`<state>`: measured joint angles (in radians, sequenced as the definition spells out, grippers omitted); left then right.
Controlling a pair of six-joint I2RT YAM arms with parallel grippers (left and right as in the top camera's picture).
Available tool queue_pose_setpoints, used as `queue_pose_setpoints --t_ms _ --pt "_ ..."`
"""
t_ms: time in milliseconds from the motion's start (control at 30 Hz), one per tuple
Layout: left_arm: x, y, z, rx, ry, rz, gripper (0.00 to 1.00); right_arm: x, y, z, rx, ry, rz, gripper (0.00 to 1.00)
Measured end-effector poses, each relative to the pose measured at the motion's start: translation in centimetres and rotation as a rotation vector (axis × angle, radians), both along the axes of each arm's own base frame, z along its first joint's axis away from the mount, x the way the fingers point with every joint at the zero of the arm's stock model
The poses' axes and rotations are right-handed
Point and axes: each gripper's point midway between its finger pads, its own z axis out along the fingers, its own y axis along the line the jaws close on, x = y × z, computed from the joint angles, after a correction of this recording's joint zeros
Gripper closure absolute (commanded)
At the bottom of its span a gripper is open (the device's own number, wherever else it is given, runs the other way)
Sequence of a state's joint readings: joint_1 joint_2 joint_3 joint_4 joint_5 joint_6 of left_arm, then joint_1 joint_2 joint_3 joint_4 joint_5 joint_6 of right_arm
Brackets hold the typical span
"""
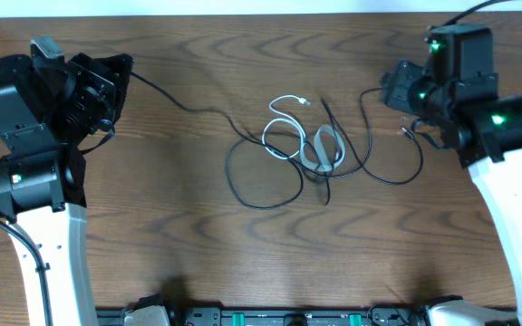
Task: Untangle cables
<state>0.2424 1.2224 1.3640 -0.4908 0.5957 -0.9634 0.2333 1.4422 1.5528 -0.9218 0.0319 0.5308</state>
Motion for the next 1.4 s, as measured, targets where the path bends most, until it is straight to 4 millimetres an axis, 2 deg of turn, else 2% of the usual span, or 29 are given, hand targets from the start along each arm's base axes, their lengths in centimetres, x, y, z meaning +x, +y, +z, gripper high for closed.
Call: queue_pose_setpoints --t_ms 33,133,267,433,600,733,833,967,1100,1233,1300,1400 --pt "0.0 0.0 0.0 0.000 0.000 0.000 0.93 0.1 0.2 -0.4 0.004 0.014 0.008 0.07" --pt "0.0 0.0 0.0 0.000 0.000 0.000 0.93 0.2 1.4 -1.4 0.039 0.049 0.047 0.01" --pt "0.0 0.0 0.0 0.001 -0.002 0.000 0.93 -0.1 4.2 -2.3 0.090 0.088 0.177 0.01" --pt "0.4 0.1 0.9 0.011 -0.044 -0.001 0.92 -0.5 8.4 -4.7 0.107 0.143 0.367 0.01" --pt "0.9 0.0 2.6 0.022 -0.121 -0.014 0.92 0.9 13.2 -6.8 0.114 0.120 0.496 0.01" --pt "1.5 -0.4 5.2 -0.047 -0.212 -0.023 0.93 2.9 17.9 -7.7 0.111 0.009 0.612 0.01" --pt "1.9 -0.8 8.9 -0.111 -0.343 -0.046 0.93 3.7 21.7 -8.6 0.097 -0.077 0.716 0.01" --pt "1.4 -1.3 12.8 -0.176 -0.478 -0.072 0.93 2.4 25.9 -10.3 0.081 -0.119 0.874 0.01" --pt "1.0 -1.5 14.7 -0.267 -0.519 -0.082 0.93 1.1 29.0 -9.7 0.077 -0.208 1.004 0.01" --pt "0.6 -1.6 16.0 -0.361 -0.534 -0.088 0.93 0.2 32.0 -7.3 0.082 -0.355 1.084 0.01" --pt "0.3 -1.6 16.7 -0.404 -0.548 -0.096 0.92 -0.3 33.2 -6.5 0.079 -0.405 1.108 0.01" --pt "0.1 -1.7 17.4 -0.437 -0.559 -0.103 0.93 -0.6 33.9 -6.2 0.064 -0.429 1.112 0.01"
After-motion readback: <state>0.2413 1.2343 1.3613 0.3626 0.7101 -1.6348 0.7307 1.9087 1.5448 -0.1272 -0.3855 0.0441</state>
